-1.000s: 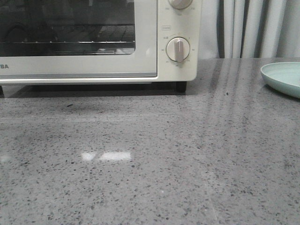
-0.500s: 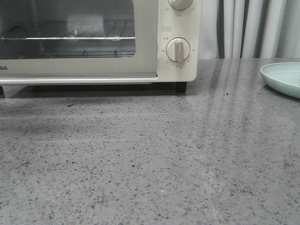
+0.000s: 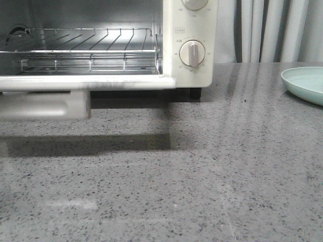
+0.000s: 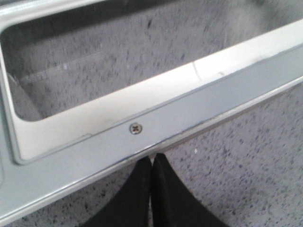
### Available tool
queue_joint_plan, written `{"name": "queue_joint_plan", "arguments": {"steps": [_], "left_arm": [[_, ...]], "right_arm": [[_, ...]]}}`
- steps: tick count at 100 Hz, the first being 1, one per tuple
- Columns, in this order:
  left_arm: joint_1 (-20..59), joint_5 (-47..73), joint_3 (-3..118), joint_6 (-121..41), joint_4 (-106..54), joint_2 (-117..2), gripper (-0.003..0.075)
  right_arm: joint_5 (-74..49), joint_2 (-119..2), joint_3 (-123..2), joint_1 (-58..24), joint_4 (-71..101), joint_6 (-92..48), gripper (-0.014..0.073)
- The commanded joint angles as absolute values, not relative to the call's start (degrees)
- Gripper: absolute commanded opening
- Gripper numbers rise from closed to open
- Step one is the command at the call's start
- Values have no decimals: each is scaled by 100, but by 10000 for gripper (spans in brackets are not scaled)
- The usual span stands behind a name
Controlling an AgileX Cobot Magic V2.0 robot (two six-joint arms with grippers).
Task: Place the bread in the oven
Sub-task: 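Hook the door handle with the left gripper and pull it down open, then grasp the orange-striped croissant with the right gripper and lift it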
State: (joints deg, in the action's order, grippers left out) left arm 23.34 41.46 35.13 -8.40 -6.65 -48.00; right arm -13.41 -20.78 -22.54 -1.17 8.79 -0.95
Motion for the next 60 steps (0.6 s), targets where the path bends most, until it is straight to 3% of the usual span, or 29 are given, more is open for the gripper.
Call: {"name": "queue_joint_plan", "arguments": {"steps": [1,28,60], "left_arm": [[2287,3584,3597,-824,-638,-4782,-21],[2287,3698,3514,-824,-638,-4782,-21],[2287,4000,3554,-824,-821,-4476,-21]], "right_arm": [[-778,-2158,-2463,-122,1010,-131,-69],[-1512,-2527,-3006,-122,1067,-131,-69],[-3513,-4273,-5510,-91,583,-131,-68]]}}
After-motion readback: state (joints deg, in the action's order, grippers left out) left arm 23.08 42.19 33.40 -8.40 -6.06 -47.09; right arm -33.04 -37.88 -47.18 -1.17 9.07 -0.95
